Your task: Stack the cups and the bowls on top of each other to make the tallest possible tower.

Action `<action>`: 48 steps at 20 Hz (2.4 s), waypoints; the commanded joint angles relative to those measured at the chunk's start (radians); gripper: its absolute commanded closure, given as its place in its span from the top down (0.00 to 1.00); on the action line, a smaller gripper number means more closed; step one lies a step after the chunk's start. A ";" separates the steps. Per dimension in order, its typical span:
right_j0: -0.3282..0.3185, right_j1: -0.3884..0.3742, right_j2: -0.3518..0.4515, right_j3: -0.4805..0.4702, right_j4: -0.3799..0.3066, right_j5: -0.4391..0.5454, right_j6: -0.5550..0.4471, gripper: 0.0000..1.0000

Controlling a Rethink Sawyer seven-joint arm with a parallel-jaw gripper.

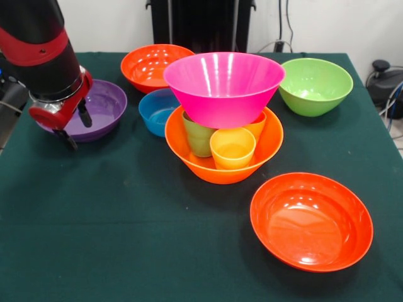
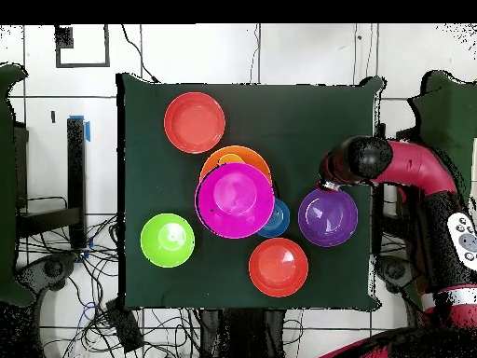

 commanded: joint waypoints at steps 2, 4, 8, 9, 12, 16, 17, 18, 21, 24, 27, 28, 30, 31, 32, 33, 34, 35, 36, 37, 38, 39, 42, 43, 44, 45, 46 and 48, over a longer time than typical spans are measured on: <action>0.023 0.084 -0.007 -0.040 -0.106 0.028 -0.313 1.00; 0.020 0.093 -0.010 -0.045 -0.110 0.034 -0.325 1.00; 0.011 0.106 -0.015 -0.051 -0.114 0.036 -0.336 1.00; 0.007 0.106 -0.016 -0.048 -0.115 0.034 -0.336 1.00; 0.002 0.105 -0.018 -0.034 -0.119 0.027 -0.334 1.00; -0.002 0.089 -0.019 -0.003 -0.118 0.017 -0.324 1.00; 0.000 0.082 -0.019 0.000 -0.117 0.021 -0.320 1.00; 0.003 0.075 -0.016 -0.002 -0.113 0.024 -0.317 1.00; 0.005 0.058 -0.009 -0.008 -0.102 0.034 -0.312 1.00; 0.001 0.052 0.001 -0.029 -0.090 0.050 -0.322 1.00; 0.006 0.052 0.003 -0.045 -0.082 0.071 -0.321 1.00; 0.007 0.051 0.003 -0.049 -0.079 0.078 -0.320 1.00; 0.005 0.046 0.004 -0.049 -0.077 0.084 -0.322 1.00; 0.005 0.042 0.003 -0.048 -0.078 0.087 -0.326 1.00; 0.001 0.036 0.002 -0.041 -0.081 0.085 -0.331 1.00; -0.001 0.031 0.002 -0.039 -0.081 0.085 -0.332 1.00; -0.004 0.029 0.003 -0.035 -0.080 0.089 -0.338 1.00; -0.004 0.025 0.000 -0.035 -0.082 0.095 -0.342 1.00; -0.005 0.021 0.000 -0.031 -0.082 0.095 -0.342 1.00; -0.007 0.017 0.001 -0.029 -0.081 0.098 -0.345 1.00; -0.006 0.015 0.001 -0.026 -0.083 0.097 -0.344 1.00; -0.007 0.017 0.001 -0.027 -0.082 0.101 -0.347 1.00; -0.006 0.013 0.001 -0.026 -0.085 0.105 -0.347 1.00; -0.008 0.009 0.003 -0.026 -0.084 0.110 -0.352 1.00; -0.008 0.004 0.003 -0.022 -0.084 0.111 -0.351 1.00; -0.011 0.002 0.005 -0.019 -0.083 0.111 -0.354 1.00; -0.015 0.002 0.007 -0.016 -0.084 0.109 -0.362 1.00; -0.019 0.003 0.006 -0.008 -0.088 0.103 -0.366 1.00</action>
